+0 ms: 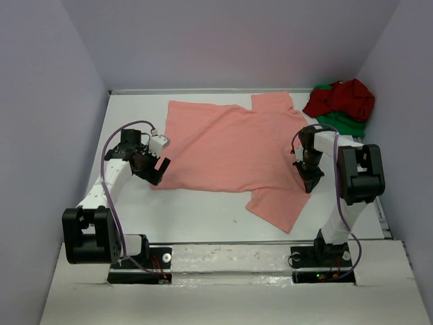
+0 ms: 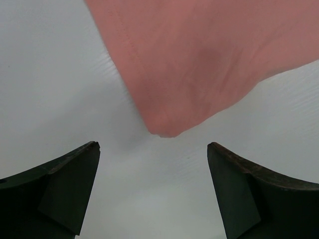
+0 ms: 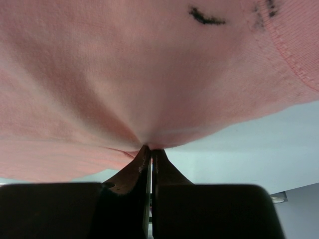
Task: Fold and stack the t-shirts
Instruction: Grap the side of the flattened tshirt closest away from the robot with both arms
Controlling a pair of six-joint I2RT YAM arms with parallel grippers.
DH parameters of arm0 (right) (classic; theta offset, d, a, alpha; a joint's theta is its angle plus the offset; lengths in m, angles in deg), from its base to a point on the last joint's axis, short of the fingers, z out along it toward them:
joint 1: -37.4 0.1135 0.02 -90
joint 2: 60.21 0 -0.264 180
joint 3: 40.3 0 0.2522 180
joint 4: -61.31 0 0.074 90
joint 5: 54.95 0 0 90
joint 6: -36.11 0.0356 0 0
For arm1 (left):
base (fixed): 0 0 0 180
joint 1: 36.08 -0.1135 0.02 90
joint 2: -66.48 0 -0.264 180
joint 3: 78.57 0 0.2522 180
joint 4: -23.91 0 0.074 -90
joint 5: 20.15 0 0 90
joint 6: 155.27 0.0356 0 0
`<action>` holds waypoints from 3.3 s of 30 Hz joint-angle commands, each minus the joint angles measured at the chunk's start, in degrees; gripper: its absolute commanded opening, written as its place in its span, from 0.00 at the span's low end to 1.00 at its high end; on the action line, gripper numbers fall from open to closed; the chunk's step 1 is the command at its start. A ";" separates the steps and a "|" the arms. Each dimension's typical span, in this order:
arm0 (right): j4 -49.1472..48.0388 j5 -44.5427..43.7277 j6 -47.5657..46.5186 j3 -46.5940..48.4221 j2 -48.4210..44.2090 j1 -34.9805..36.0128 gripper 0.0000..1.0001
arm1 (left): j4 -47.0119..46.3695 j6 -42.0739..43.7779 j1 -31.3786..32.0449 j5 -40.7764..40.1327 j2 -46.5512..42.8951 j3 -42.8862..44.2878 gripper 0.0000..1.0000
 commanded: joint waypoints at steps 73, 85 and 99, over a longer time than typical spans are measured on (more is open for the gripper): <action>3.11 -1.18 -1.07 3.94 -5.44 -0.50 0.00 | 0.39 -0.83 1.97 -10.55 8.36 1.15 0.00; 4.87 -2.77 -0.80 5.52 -9.75 -0.50 0.00 | 3.73 -0.56 2.06 -14.95 3.96 6.78 0.00; 5.40 -4.00 -0.10 12.29 -6.94 -0.50 0.00 | 2.86 -2.23 3.90 -15.12 5.89 7.40 0.00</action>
